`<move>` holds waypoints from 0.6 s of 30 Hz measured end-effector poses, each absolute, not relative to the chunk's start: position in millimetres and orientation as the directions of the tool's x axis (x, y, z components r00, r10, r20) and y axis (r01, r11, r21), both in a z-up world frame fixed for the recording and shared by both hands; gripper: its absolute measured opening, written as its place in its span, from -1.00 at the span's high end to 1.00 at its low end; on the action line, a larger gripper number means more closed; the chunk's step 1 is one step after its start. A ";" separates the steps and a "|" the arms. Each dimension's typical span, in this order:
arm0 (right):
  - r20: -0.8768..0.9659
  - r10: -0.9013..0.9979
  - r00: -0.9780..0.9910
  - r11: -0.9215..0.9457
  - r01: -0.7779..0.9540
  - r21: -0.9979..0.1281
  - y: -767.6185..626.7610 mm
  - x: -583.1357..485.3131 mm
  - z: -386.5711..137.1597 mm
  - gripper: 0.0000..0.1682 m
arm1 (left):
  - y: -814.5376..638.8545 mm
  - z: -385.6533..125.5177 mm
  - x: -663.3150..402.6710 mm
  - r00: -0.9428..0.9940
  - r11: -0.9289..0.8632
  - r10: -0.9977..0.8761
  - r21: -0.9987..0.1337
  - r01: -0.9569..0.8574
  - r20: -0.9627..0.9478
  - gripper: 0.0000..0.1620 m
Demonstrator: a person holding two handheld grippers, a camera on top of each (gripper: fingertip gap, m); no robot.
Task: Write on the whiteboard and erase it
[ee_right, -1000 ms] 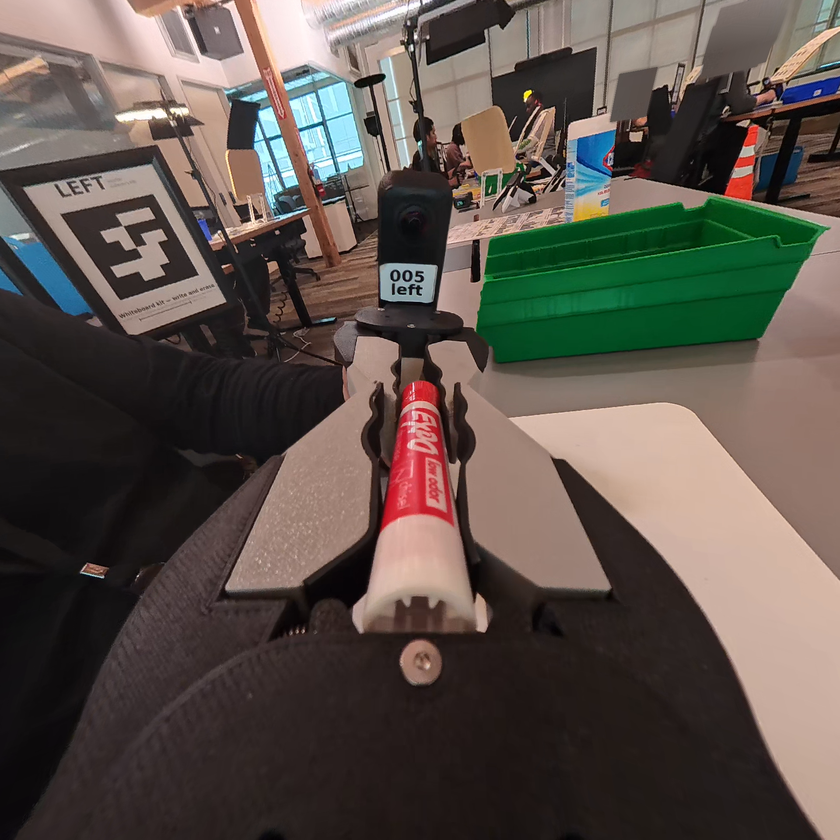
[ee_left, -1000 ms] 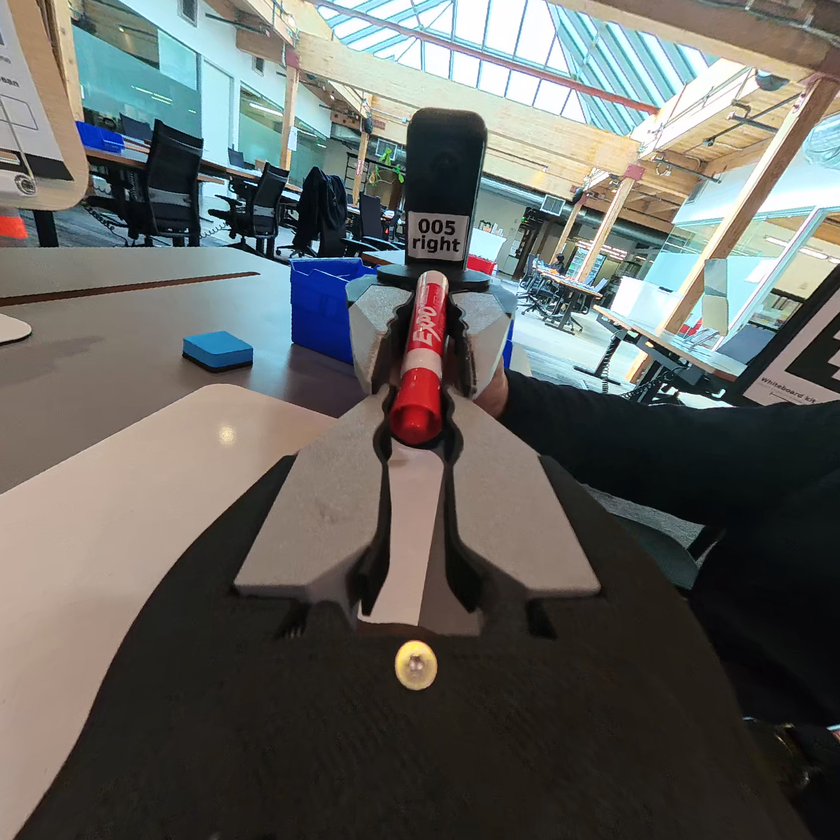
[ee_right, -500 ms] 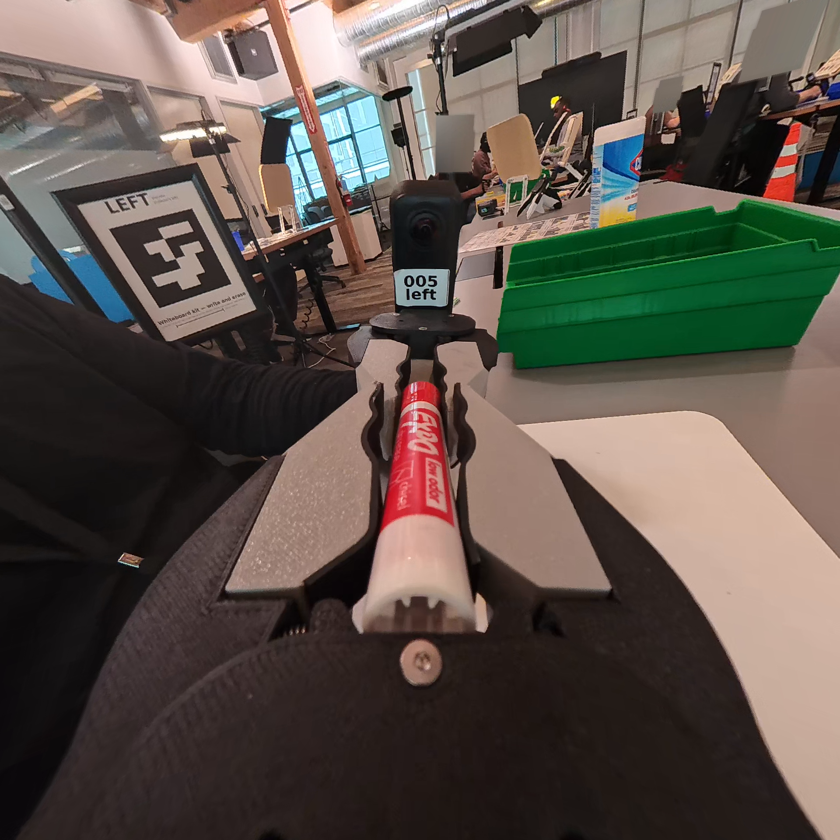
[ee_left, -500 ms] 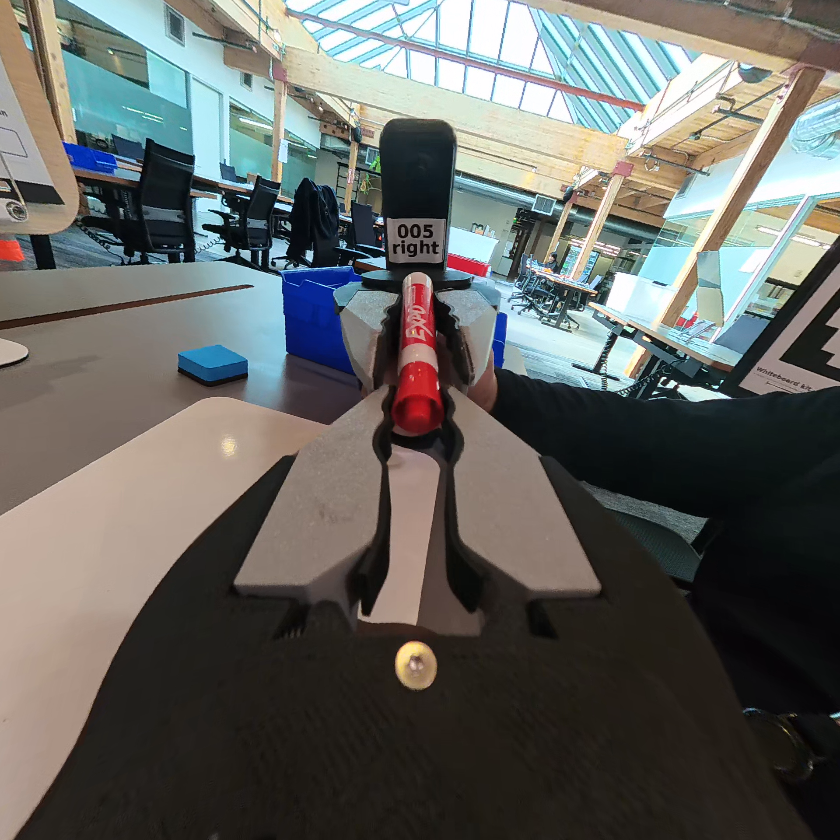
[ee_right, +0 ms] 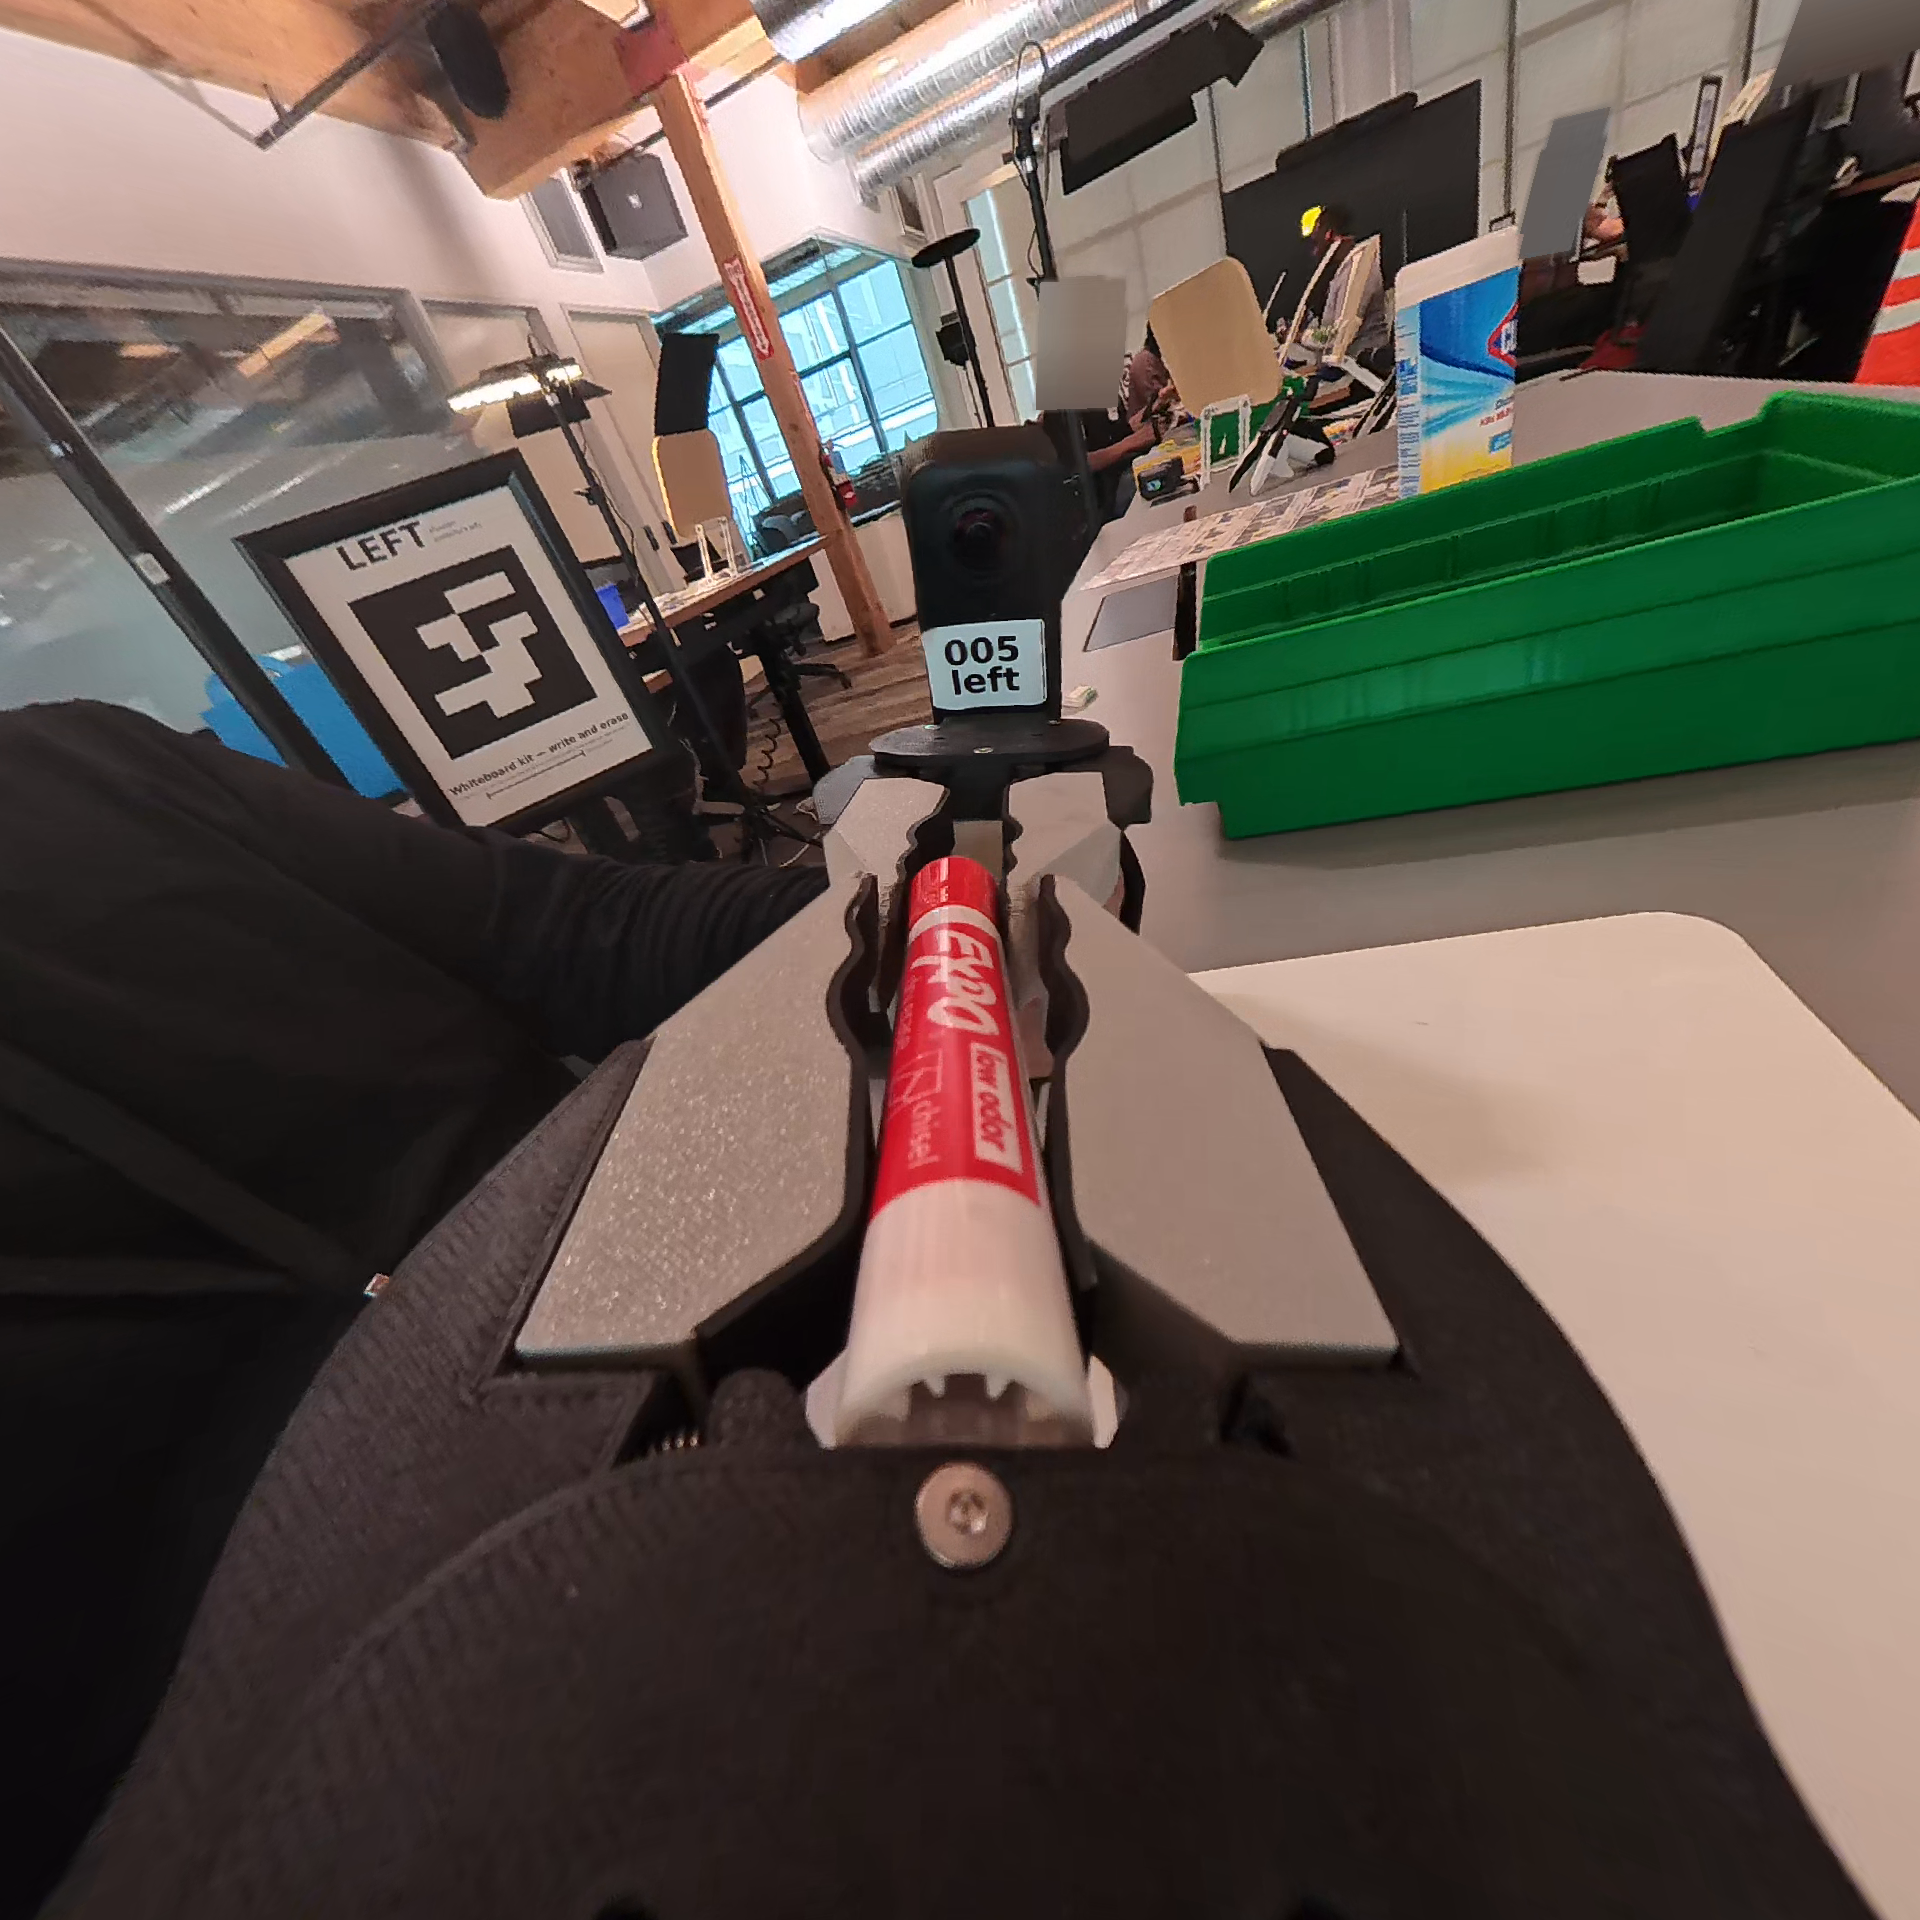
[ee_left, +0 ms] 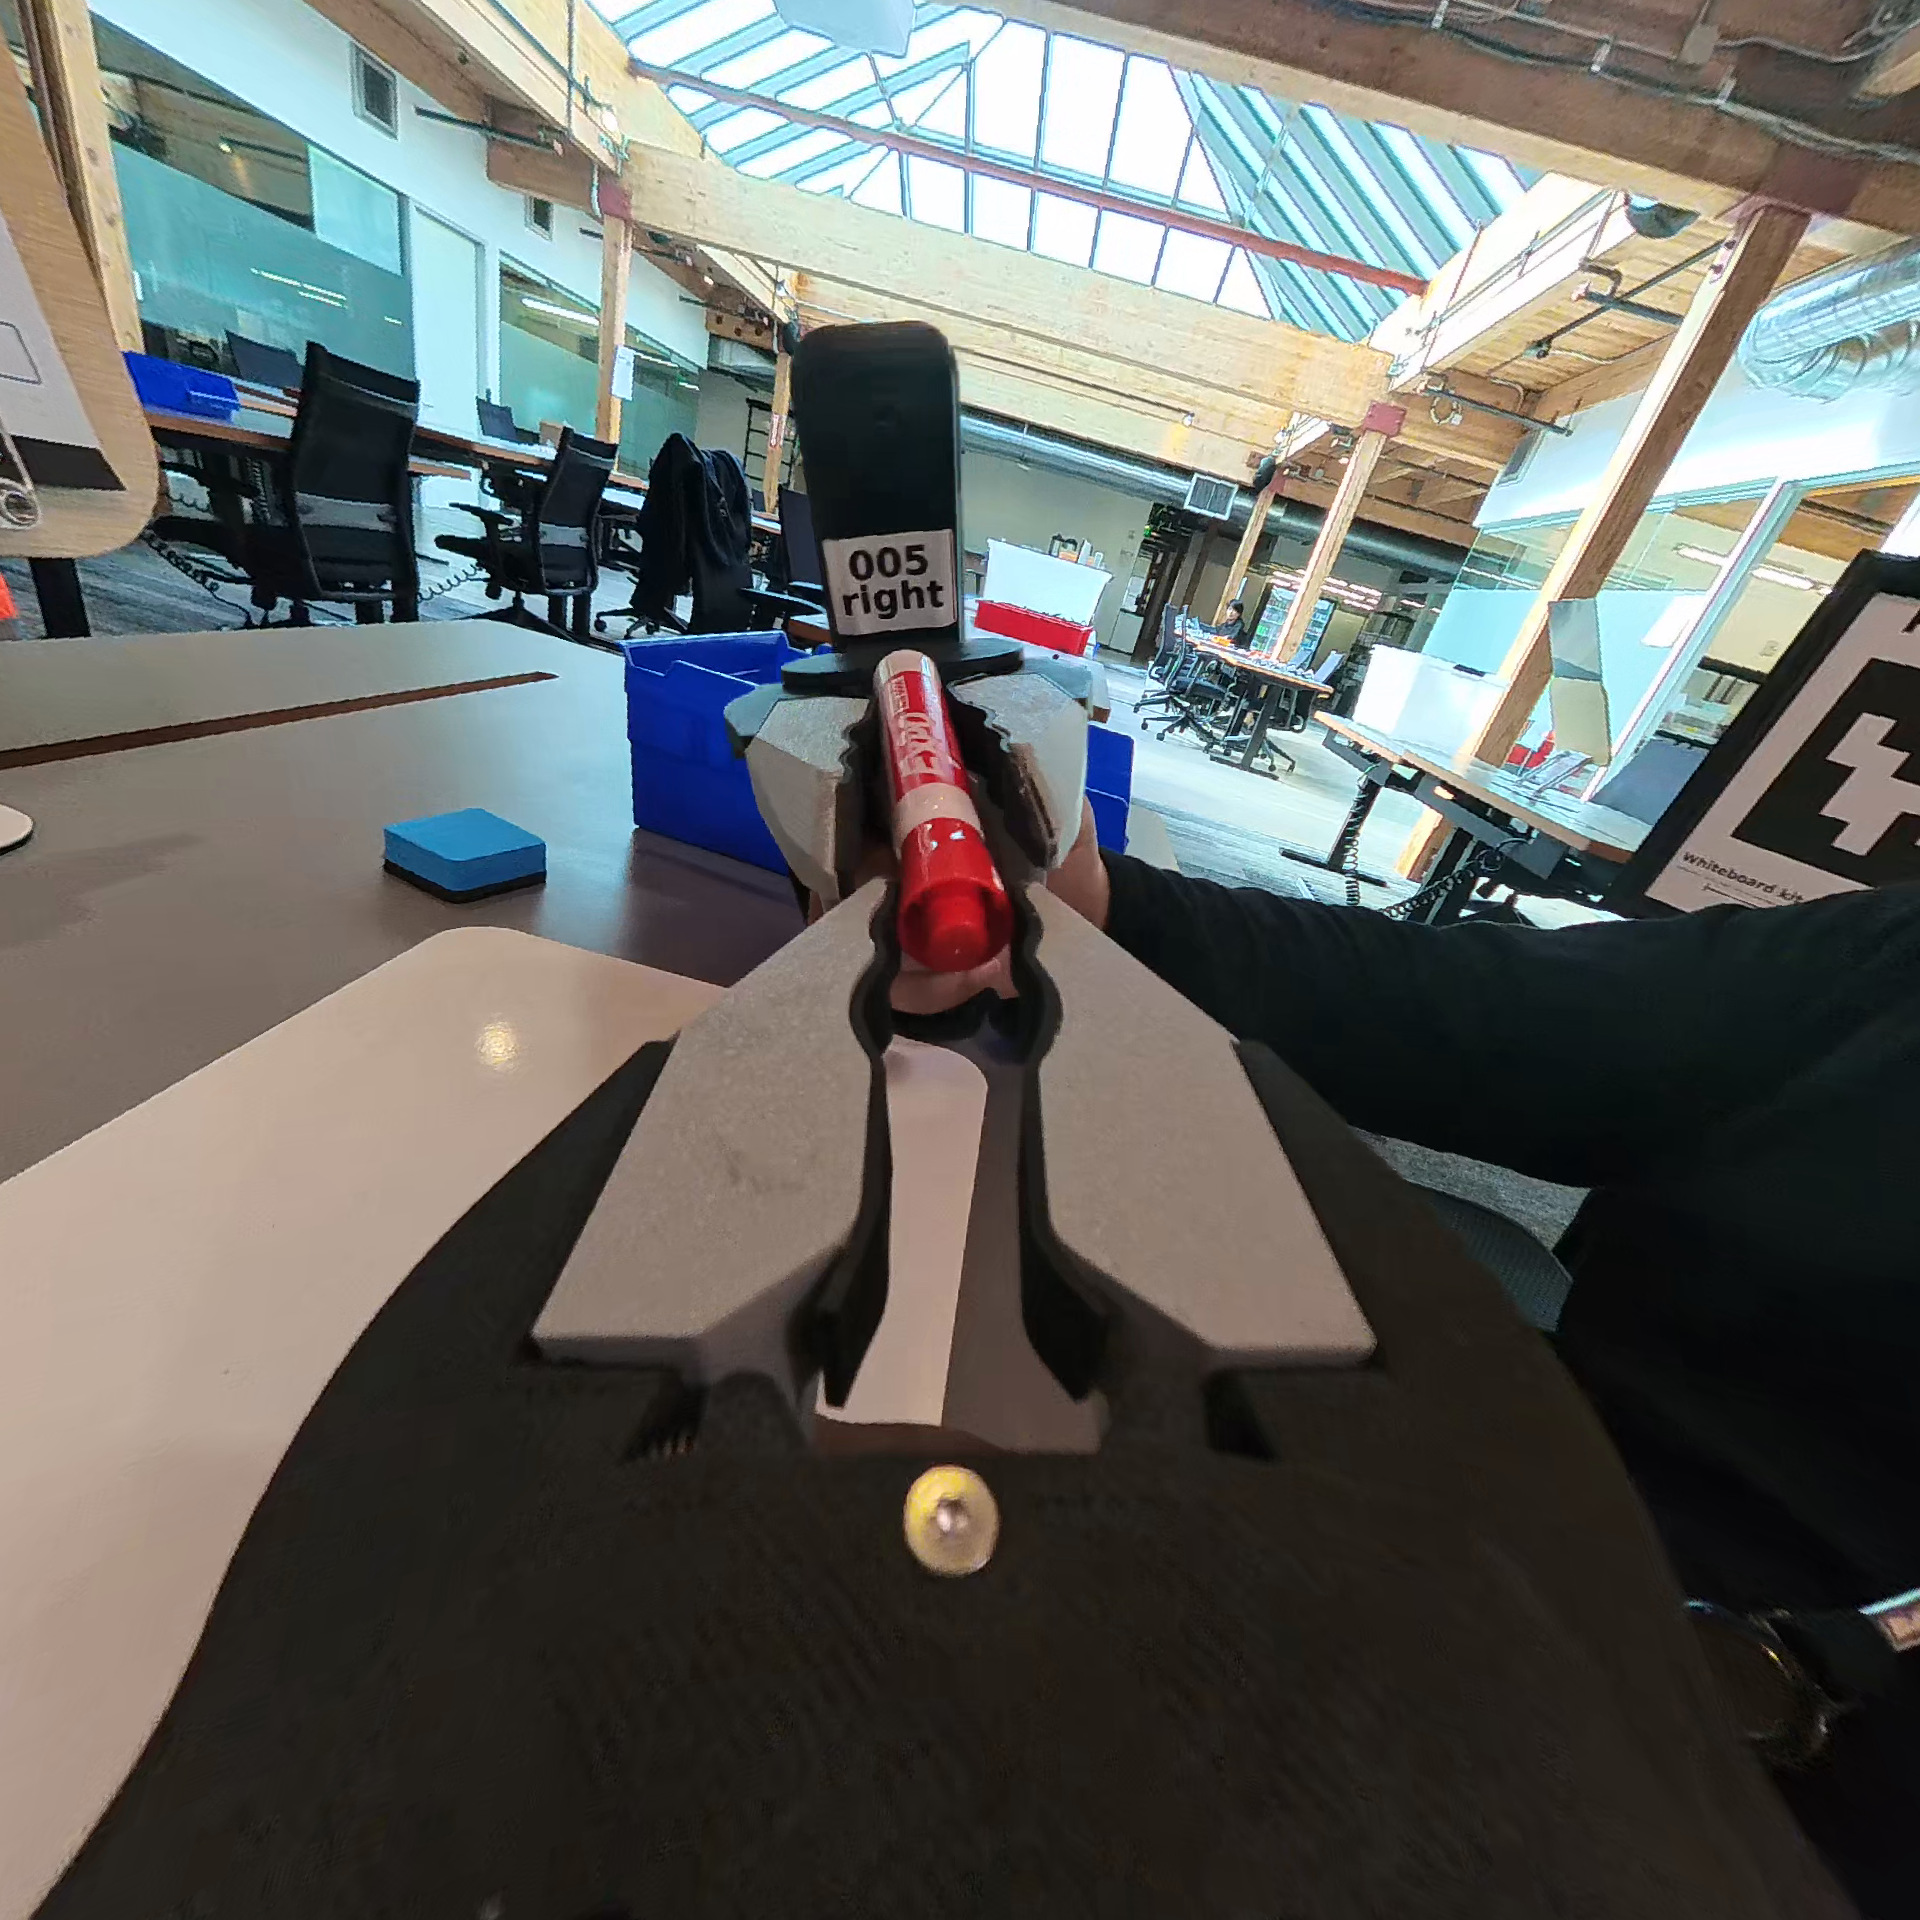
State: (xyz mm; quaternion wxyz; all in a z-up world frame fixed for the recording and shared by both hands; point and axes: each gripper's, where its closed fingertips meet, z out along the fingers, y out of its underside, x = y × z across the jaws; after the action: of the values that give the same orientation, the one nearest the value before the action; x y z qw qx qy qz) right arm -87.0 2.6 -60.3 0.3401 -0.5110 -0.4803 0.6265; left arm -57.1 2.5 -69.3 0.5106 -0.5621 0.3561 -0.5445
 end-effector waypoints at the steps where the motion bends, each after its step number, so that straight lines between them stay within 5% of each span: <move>1: -0.320 0.915 -0.246 -0.312 0.069 -0.947 3.1 -87.0 -60.9 0.66 | 2.9 -69.9 -57.0 0.159 -0.221 -0.956 -0.963 0.152 0.245 0.79; 9: -0.360 0.895 -0.263 -0.350 0.086 -0.933 3.5 -85.0 -61.7 0.66 | 4.1 -72.4 -56.0 0.215 -0.146 -0.962 -0.982 0.116 0.168 0.79; 18: -0.512 0.841 -0.178 -0.502 0.100 -0.859 28.4 -82.6 -74.8 0.67 | 31.8 -91.8 -64.4 0.515 0.115 -0.841 -0.984 -0.134 -0.168 0.79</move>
State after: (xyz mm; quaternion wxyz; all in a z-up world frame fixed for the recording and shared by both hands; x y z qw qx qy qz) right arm -82.6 28.4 -74.8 0.2852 -0.5741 -0.4097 0.6491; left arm -64.4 31.8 -91.8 0.6279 -0.6026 0.4042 -0.2815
